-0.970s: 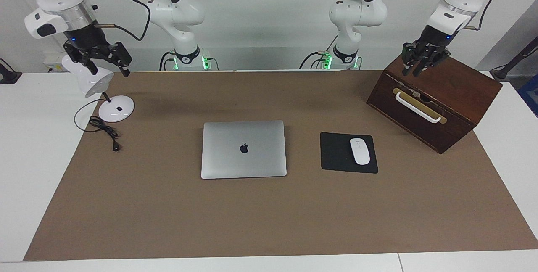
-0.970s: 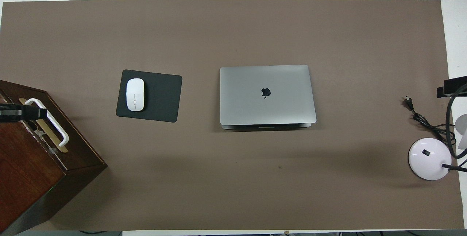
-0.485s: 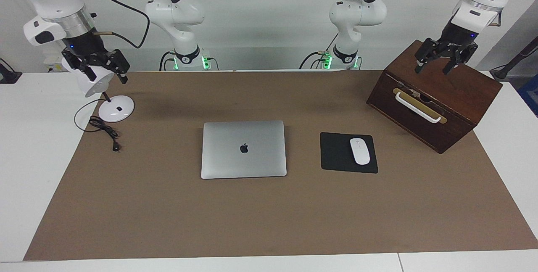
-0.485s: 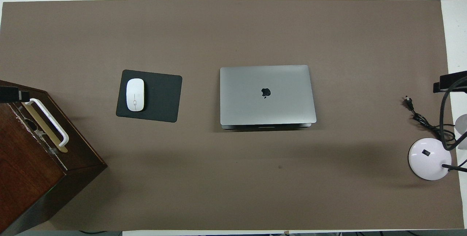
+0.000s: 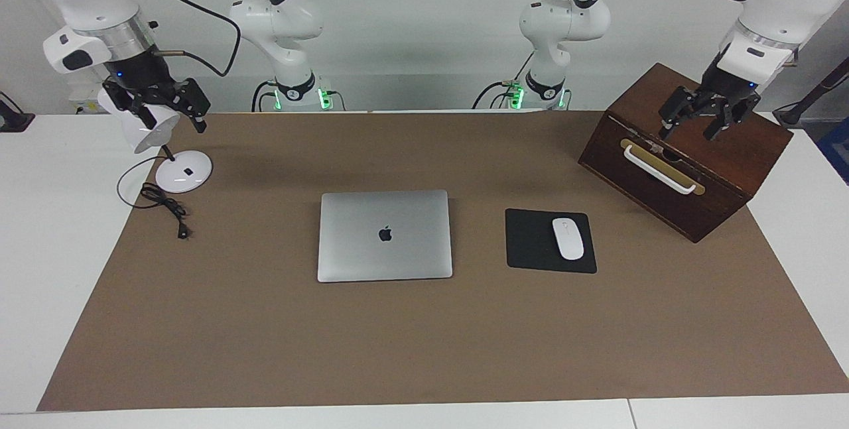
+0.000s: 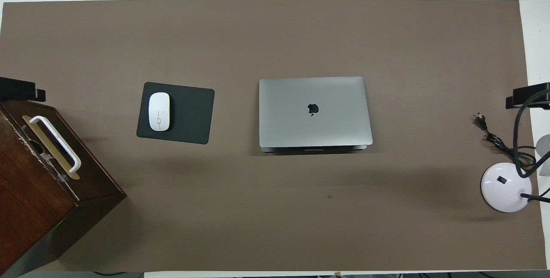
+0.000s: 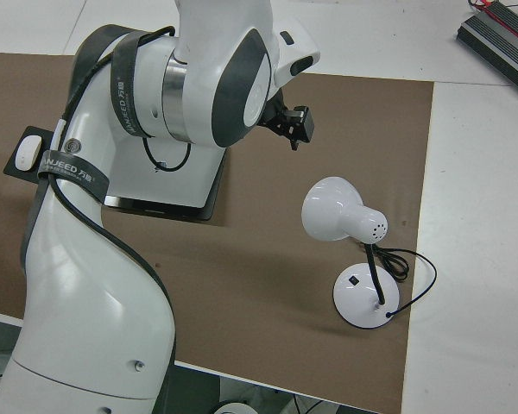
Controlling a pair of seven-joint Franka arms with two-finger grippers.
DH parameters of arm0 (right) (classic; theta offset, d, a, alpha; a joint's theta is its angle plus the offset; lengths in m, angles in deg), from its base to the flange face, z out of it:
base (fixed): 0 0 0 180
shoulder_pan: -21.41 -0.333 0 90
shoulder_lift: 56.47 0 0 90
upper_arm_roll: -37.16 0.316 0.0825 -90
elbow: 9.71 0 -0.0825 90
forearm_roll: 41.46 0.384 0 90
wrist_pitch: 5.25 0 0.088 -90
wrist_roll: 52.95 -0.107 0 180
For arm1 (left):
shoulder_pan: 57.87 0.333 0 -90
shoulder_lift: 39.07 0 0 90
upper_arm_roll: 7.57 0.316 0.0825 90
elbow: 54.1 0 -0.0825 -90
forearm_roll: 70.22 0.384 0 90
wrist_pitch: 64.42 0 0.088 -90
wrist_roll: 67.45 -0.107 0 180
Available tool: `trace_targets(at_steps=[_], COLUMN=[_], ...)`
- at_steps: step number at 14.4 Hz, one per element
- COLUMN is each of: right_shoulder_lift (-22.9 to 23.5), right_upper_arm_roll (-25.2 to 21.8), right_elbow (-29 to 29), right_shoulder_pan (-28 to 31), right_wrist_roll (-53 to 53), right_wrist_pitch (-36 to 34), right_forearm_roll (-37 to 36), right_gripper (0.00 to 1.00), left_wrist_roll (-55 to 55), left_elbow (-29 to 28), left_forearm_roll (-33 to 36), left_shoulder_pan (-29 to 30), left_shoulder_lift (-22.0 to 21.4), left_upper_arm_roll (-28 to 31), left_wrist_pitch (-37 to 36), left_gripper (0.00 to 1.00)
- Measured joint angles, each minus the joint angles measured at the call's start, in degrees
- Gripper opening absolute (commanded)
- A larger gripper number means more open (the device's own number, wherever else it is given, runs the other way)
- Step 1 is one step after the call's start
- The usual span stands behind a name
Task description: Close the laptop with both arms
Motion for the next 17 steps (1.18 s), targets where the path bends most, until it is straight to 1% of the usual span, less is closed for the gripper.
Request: trace_targets(at_steps=[4,9,14,17], right_shoulder_lift=[0.08,1.30,3.16,3.33], right_upper_arm_roll=[-0.10,-0.44,-0.62,-0.64], right_elbow=[-0.03,-0.55,-1.57,-2.36], right_shoulder_pan=[-0.67,-0.62,-0.30,-0.30], right_wrist_roll=[0.36,1.15,2.16,2.19], right_wrist_pitch=[0.36,0.89,1.19,1.19], right_forearm_roll=[-0.01,-0.05,-0.07,-0.07], right_gripper=[1.00,1.00,1.00,1.00], left_wrist_roll=[0.21,0.26,0.26,0.26], left_elbow=[0.16,0.16,0.19,0.19], left_forearm_roll=[0.61,1.30,1.33,1.37], left_shoulder_pan=[0.02,0.01,-0.04,-0.03], left_shoulder_lift=[0.49,0.45,-0.55,-0.70], left_upper_arm_roll=[0.01,-0.18,-0.55,-0.53], left_wrist_pitch=[-0.08,-0.12,-0.09,-0.08], left_gripper=[1.00,1.00,1.00,1.00])
